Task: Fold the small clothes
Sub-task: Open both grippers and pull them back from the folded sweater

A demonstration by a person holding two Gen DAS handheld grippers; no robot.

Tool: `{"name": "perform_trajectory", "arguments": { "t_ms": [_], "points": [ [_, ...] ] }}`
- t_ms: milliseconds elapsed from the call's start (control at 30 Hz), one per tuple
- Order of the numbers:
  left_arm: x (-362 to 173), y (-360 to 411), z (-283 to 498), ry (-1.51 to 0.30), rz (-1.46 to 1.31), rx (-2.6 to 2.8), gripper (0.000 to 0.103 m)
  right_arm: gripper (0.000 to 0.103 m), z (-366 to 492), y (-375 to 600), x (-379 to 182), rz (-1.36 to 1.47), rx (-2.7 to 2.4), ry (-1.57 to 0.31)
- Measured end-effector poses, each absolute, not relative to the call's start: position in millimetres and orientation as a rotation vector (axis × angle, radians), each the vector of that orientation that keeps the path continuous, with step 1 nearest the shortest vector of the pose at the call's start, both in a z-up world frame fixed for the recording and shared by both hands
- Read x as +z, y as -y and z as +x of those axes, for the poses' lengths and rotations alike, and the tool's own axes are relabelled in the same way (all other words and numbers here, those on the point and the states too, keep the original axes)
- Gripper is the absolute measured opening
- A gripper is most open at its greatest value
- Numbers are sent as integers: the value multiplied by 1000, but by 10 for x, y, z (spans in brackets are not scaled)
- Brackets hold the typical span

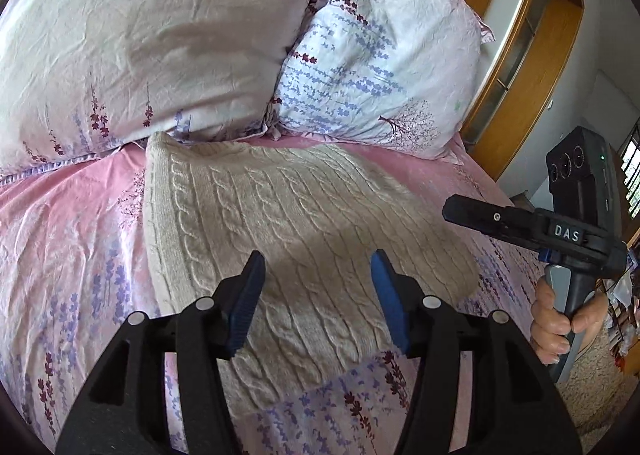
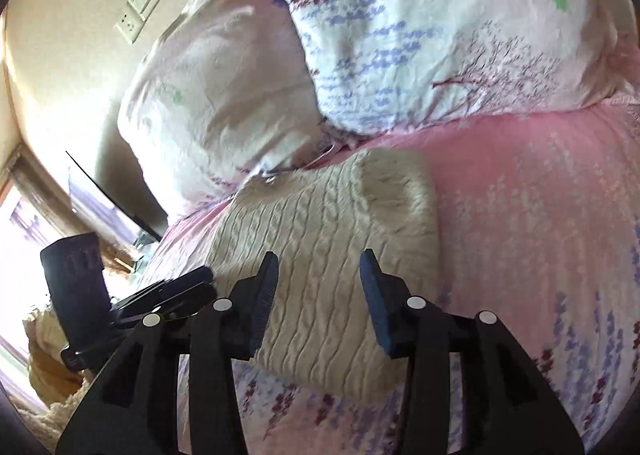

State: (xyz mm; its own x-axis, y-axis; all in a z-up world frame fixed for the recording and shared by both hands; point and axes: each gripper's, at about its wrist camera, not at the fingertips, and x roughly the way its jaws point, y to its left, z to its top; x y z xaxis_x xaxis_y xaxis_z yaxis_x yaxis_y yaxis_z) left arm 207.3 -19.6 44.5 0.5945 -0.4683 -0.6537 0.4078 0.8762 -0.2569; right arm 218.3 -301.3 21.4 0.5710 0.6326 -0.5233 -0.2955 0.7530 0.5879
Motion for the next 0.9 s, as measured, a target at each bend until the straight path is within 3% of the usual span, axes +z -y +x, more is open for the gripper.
{"name": "perform_trajectory", "arguments": {
  "t_ms": [67, 200, 333, 400, 467, 500, 633, 900],
  "points": [
    [362, 246, 2096, -802, -70, -501, 57, 44, 2237, 2892, 63, 451, 543, -849],
    [301, 403, 2109, -784, -29, -493, 69, 44, 2268, 2806, -63, 471, 502, -856],
    [410, 385, 2048, -778, -64, -486, 70, 45, 2148, 2845, 39, 451, 467, -836],
    [511, 299, 1945, -753, -79, -472, 70, 57, 2015, 2885, 154, 392, 407, -796],
    [587, 197, 1814, -719, -61, -419, 72, 76, 1865, 2937, 257, 345, 347, -741],
    [609, 135, 1748, -706, -55, -391, 73, 79, 1808, 2952, 285, 329, 327, -720],
    [584, -101, 1478, -696, -27, -247, 88, 102, 1509, 2968, 363, 270, 257, -662],
    [302, -239, 1148, -794, 2, -93, 99, 102, 1204, 2639, 197, 146, 223, -699]
  ]
}}
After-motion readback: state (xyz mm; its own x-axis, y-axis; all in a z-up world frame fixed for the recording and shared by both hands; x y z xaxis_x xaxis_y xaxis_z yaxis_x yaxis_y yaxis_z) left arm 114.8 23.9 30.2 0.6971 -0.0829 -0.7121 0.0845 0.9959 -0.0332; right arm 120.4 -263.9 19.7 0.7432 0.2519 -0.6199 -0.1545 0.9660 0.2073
